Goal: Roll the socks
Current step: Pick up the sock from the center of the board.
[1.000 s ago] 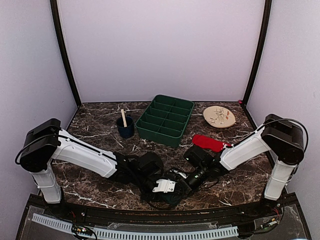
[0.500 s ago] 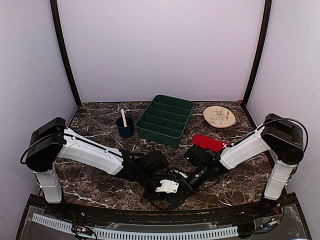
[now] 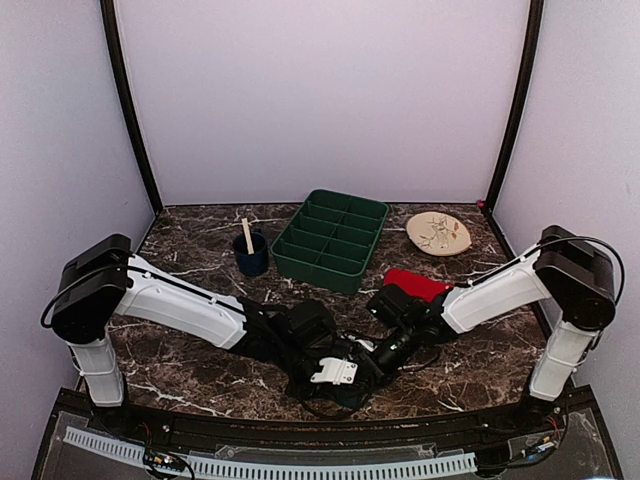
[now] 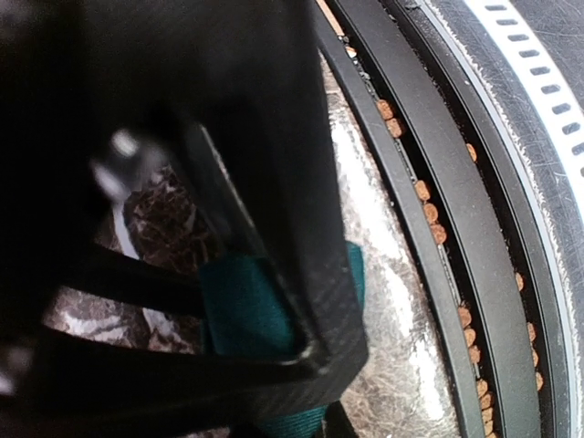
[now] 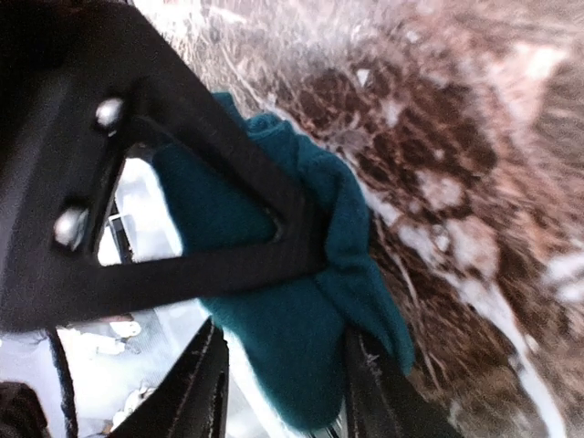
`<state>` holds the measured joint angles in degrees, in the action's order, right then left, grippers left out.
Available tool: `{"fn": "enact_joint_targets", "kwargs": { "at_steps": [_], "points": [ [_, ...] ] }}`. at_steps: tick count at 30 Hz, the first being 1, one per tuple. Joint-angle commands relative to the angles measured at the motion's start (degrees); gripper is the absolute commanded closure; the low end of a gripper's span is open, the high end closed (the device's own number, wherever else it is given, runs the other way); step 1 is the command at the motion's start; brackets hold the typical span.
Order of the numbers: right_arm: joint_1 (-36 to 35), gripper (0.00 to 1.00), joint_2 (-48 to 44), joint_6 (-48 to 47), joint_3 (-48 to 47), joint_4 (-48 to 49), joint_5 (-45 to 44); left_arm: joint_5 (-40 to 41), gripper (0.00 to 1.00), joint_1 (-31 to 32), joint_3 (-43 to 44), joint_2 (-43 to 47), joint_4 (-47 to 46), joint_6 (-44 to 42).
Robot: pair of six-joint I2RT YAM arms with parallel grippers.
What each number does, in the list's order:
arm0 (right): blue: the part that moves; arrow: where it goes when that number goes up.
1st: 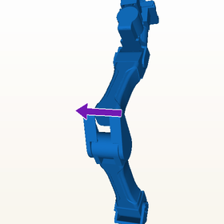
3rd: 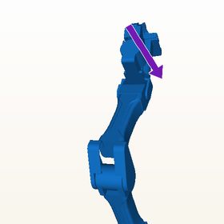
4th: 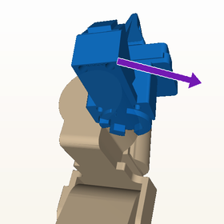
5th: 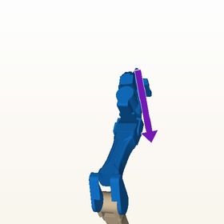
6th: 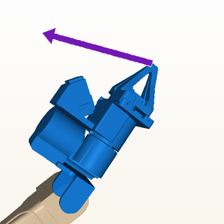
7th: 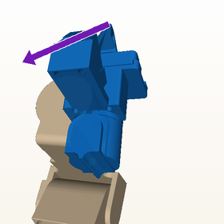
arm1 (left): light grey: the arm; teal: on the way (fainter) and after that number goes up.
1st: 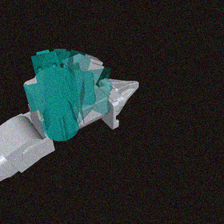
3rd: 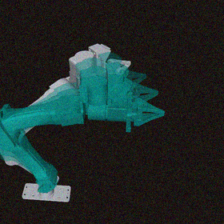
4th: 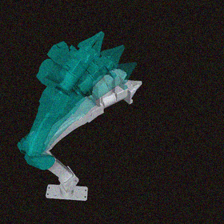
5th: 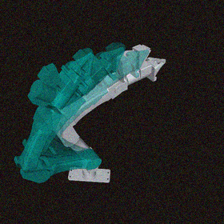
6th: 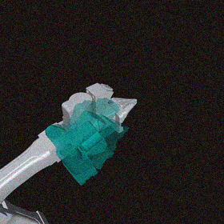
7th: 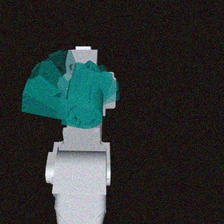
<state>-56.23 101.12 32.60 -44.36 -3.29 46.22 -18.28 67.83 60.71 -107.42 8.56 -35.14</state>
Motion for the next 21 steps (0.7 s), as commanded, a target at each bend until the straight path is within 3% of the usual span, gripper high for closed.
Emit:
{"fn": "enact_joint_targets", "kwargs": {
  "at_steps": [1,7,13,18,21],
  "points": [
    [0.97,0.61,-5.23,-0.56,0.45,-2.20,-4.84,2.20,1.00,-1.94,-2.09,2.21,5.31,1.23],
    [1.62,0.58,-10.83,-1.09,-0.54,-7.81,-11.01,4.36,1.00,-4.76,-3.63,7.23,7.23,2.48],
    [5.41,0.58,-14.04,-2.61,-8.10,-16.28,-22.92,6.66,1.00,-7.67,-4.64,13.84,9.40,3.90],
    [8.83,0.58,-10.42,-6.53,-19.58,-22.34,-34.50,8.92,1.00,-9.79,-4.82,18.38,11.37,4.07],
    [10.00,0.59,-3.33,-10.50,-29.44,-26.21,-39.23,10.60,1.00,-11.42,-4.49,20.54,12.17,4.11]
  ]
}}
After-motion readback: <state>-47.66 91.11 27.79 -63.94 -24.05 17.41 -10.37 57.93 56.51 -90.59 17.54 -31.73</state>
